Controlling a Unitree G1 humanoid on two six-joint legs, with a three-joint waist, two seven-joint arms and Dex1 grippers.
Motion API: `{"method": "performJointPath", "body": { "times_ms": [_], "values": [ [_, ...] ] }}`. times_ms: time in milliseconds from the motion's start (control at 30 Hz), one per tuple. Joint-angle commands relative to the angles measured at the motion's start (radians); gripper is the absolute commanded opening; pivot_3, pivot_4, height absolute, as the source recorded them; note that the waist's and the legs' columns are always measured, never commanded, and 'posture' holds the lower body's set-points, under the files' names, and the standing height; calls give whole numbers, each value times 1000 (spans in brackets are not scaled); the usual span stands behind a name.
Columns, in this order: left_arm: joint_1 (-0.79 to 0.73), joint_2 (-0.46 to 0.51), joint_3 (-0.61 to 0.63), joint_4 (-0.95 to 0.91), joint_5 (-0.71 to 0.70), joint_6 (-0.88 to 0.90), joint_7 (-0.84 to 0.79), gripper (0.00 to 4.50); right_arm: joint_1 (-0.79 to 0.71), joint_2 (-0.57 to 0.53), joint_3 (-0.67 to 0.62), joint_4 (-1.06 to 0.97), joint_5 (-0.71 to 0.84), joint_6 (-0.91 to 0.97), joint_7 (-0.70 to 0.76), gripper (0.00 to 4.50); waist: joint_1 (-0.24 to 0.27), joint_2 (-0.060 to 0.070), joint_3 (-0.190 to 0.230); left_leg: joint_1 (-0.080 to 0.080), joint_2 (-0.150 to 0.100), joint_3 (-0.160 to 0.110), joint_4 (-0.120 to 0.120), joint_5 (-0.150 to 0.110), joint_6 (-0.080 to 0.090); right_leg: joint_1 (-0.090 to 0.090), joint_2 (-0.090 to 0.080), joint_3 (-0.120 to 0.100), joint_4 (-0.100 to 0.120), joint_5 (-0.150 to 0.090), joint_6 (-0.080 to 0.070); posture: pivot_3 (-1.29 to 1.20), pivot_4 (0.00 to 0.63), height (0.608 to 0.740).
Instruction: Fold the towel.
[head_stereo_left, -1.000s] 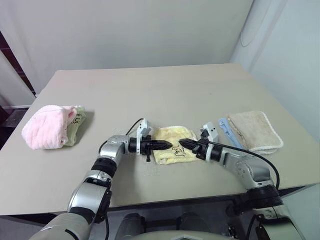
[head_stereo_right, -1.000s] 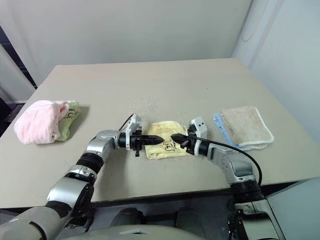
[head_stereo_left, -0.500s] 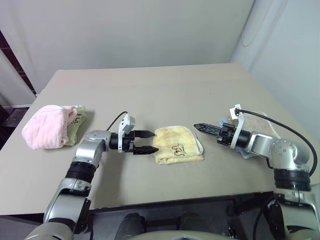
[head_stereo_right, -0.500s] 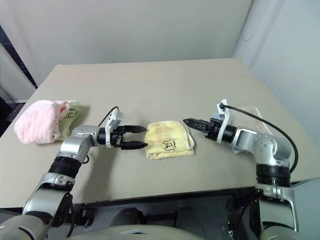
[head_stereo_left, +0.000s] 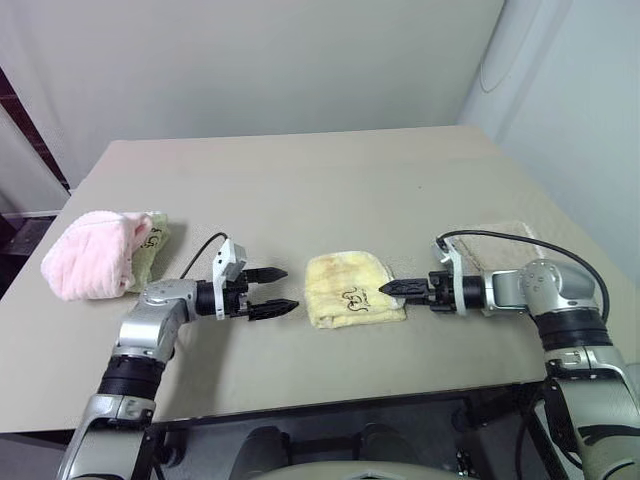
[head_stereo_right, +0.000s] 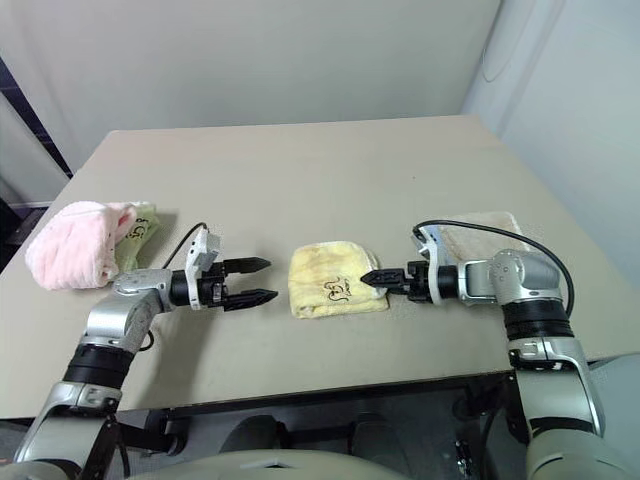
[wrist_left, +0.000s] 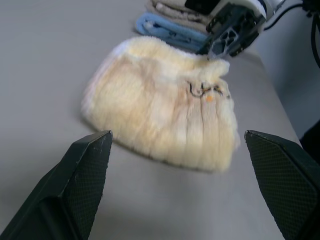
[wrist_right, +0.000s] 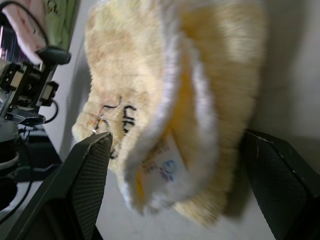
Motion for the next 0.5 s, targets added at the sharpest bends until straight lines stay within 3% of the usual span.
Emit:
{"method": "performJointPath", "body": {
  "times_ms": [33,267,367,500],
  "values": [
    [-21,-31,-23,-74,-13,12,50,4456,-12,36,43,-27,8,20,45,4158,-1,0,0,0,0,0,0,0,0,0,0,0,0,0,0,0,0,701],
    [-35,-48,-58,-32,12,-27,70,4456,-14,78,49,-19,-7,33,63,4158,-6,0,0,1,3,-1,-1,0,0,0,5,0,1,1,0,0,0,701],
    [-40,-34,-41,-19,-2,-36,63,4500,-11,85,33,1,-18,27,53,3555,-7,0,0,1,3,-1,-1,0,0,0,5,0,1,1,0,0,0,701],
    [-22,3,-28,-8,-4,-60,38,4500,-4,103,-18,16,-15,31,27,2100,-8,1,0,1,3,0,-1,0,0,-1,4,0,1,1,0,0,0,701]
  ]
}}
